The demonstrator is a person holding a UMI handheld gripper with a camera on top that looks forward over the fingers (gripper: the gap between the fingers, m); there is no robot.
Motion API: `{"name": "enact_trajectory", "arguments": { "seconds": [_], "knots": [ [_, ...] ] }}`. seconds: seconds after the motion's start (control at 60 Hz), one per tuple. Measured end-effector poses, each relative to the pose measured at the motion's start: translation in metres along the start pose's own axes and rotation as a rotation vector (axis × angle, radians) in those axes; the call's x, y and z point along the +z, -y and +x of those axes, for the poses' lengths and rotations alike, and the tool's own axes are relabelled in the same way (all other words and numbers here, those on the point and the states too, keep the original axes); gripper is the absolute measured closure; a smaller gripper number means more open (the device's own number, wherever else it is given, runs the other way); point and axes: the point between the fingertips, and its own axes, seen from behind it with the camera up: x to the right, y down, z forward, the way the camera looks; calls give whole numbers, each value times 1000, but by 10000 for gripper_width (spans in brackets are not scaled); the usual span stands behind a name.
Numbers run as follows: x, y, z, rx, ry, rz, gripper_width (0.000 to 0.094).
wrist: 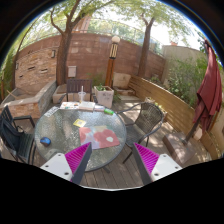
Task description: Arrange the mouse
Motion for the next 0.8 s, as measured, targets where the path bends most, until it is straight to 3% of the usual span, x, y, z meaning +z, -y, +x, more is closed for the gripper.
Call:
{"name": "enact_trajectory", "arguments": {
  "seconds": [0.3,0.45,0.533,0.633,0.8],
  "knots": [
    [31,-65,-19,-27,2,-122,96],
    [49,-144,-69,-64,66,-227,98],
    [58,-162,-115,-89,133,-249,93],
    [76,-174,-185,-85,214,-214,95],
    [135,-153,-299,-75,314,-173,90]
  ]
}}
